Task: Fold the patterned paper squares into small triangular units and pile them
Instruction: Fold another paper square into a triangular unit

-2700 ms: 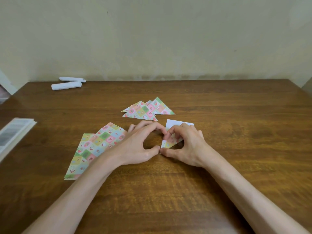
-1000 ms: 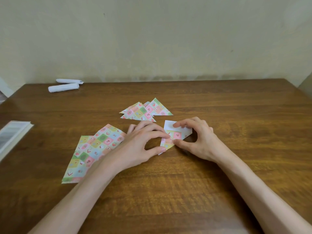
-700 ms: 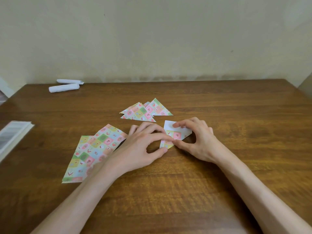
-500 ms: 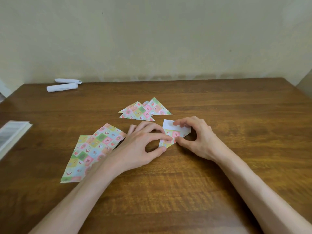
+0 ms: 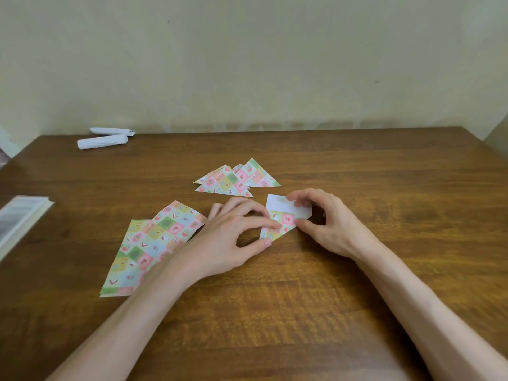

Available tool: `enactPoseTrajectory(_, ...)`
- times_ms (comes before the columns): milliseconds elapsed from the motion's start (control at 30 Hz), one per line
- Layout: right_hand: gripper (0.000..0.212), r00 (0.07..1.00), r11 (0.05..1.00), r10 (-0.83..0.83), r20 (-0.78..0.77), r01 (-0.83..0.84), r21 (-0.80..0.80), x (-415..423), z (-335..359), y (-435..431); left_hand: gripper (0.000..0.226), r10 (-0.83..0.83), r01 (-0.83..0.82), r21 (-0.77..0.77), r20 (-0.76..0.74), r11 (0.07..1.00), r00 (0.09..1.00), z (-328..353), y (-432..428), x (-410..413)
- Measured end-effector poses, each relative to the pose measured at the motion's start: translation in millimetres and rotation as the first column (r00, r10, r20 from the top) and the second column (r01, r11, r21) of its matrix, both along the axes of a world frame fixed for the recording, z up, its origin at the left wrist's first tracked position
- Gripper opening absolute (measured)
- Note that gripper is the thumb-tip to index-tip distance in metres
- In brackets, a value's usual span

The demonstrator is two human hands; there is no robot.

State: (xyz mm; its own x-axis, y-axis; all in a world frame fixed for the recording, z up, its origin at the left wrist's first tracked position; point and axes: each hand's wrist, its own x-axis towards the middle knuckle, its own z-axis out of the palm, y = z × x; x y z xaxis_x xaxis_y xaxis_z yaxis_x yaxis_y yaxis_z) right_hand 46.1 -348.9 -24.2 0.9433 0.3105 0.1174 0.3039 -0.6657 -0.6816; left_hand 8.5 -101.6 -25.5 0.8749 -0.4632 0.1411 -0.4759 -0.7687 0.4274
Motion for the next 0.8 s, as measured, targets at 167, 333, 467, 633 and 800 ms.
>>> enactPoseTrajectory(167, 0.047, 1.000, 0.999, -0.015, -0.021, 0.016, 0.048, 1.5, 1.6, -1.1, 0.030, 0.001, -0.001, 0.004, -0.001, 1.000, 1.000, -0.1, -0.1, 0.2)
enactPoseTrajectory(333, 0.054, 0.999, 0.996, -0.037, -0.019, 0.039, 0.082, 0.9, 4.5, -0.4, 0.029, -0.002, 0.002, 0.002, 0.001, 1.000, 1.000, -0.1, 0.3, -0.2)
enactPoseTrajectory(467, 0.062, 0.996, 0.992, -0.079, -0.029, 0.082, 0.099, 0.6, 6.9, 1.0, 0.029, -0.004, 0.004, 0.002, 0.001, 1.000, 1.000, -0.6, 0.4, 0.1)
enactPoseTrajectory(633, 0.066, 0.991, 0.978, -0.115, -0.063, 0.124, 0.166, 3.4, 6.9, 2.1, 0.029, -0.003, 0.003, 0.001, -0.003, 1.000, 1.000, 0.0, 0.1, 0.5)
enactPoseTrajectory(800, 0.070, 0.984, 0.958, -0.163, -0.064, 0.174, 0.227, 3.6, 4.2, 8.1, 0.030, -0.009, 0.009, -0.002, -0.017, 1.000, 1.000, 1.1, 0.6, -0.8)
